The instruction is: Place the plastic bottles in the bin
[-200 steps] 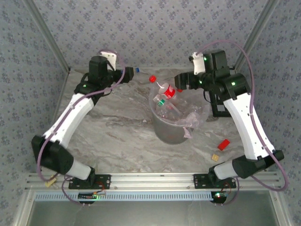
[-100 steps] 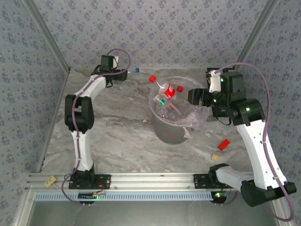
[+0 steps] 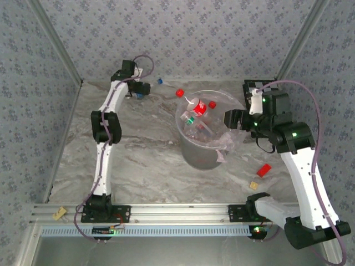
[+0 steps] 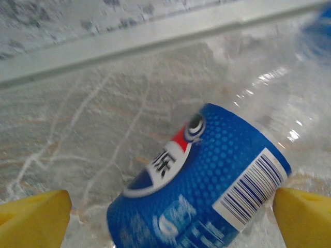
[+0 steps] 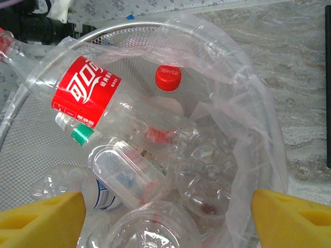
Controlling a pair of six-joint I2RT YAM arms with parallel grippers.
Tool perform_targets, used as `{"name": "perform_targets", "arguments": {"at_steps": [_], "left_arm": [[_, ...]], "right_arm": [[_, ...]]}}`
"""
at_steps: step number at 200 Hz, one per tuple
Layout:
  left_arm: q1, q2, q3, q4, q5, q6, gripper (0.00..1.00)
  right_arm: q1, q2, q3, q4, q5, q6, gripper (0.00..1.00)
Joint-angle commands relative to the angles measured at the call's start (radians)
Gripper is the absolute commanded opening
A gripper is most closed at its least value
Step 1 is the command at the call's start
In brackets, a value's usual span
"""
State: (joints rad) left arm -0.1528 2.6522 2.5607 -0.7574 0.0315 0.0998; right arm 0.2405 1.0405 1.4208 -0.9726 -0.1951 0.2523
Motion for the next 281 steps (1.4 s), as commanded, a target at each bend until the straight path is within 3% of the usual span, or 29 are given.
{"name": "perform_targets", "arguments": {"at_steps": [1, 22, 45, 73, 97, 143, 183, 205, 226, 253, 281], "left_arm": [[0.000, -0.030, -0.047, -0.102, 0.064, 0.072, 1.00], [0.001, -0.030, -0.055, -0.161, 0.093, 0.087, 0.95], [0.001, -0.081, -0.148, -0.153, 0.121, 0.069, 0.78], [0.000, -0.216, -0.375, -0.006, 0.142, 0.027, 0.55], [0.002, -0.362, -0.583, 0.165, 0.177, -0.011, 0.47], [0.026, -0.698, -0.913, 0.373, 0.145, -0.141, 0.40], [0.003, -1.188, -1.328, 0.585, 0.109, -0.311, 0.41], [-0.066, -1.445, -1.515, 0.715, 0.158, -0.455, 0.38], [-0.208, -1.590, -1.567, 0.758, 0.152, -0.560, 0.38], [-0.370, -1.676, -1.593, 0.857, 0.140, -0.646, 0.37], [-0.484, -1.687, -1.606, 0.929, 0.126, -0.674, 0.38]], "right_arm": [[-0.007, -0.004, -0.007, -0.010, 0.013, 0.015, 0.85], [-0.006, 0.000, -0.011, 0.013, 0.005, 0.020, 0.85], [-0.005, -0.008, -0.023, 0.022, 0.004, 0.028, 0.84], [-0.007, -0.013, -0.025, 0.009, 0.008, 0.028, 0.84], [-0.007, -0.022, -0.013, 0.010, 0.005, 0.031, 0.84], [-0.003, 0.006, 0.057, 0.062, -0.075, 0.059, 0.83], [0.086, 0.077, 0.135, 0.219, -0.215, 0.131, 0.77], [0.200, 0.147, 0.199, 0.296, -0.249, 0.123, 0.75], [0.304, 0.237, 0.276, 0.337, -0.263, 0.092, 0.76], [0.421, 0.364, 0.404, 0.319, -0.255, 0.011, 0.84], [0.467, 0.455, 0.508, 0.280, -0.239, -0.020, 0.91]]}}
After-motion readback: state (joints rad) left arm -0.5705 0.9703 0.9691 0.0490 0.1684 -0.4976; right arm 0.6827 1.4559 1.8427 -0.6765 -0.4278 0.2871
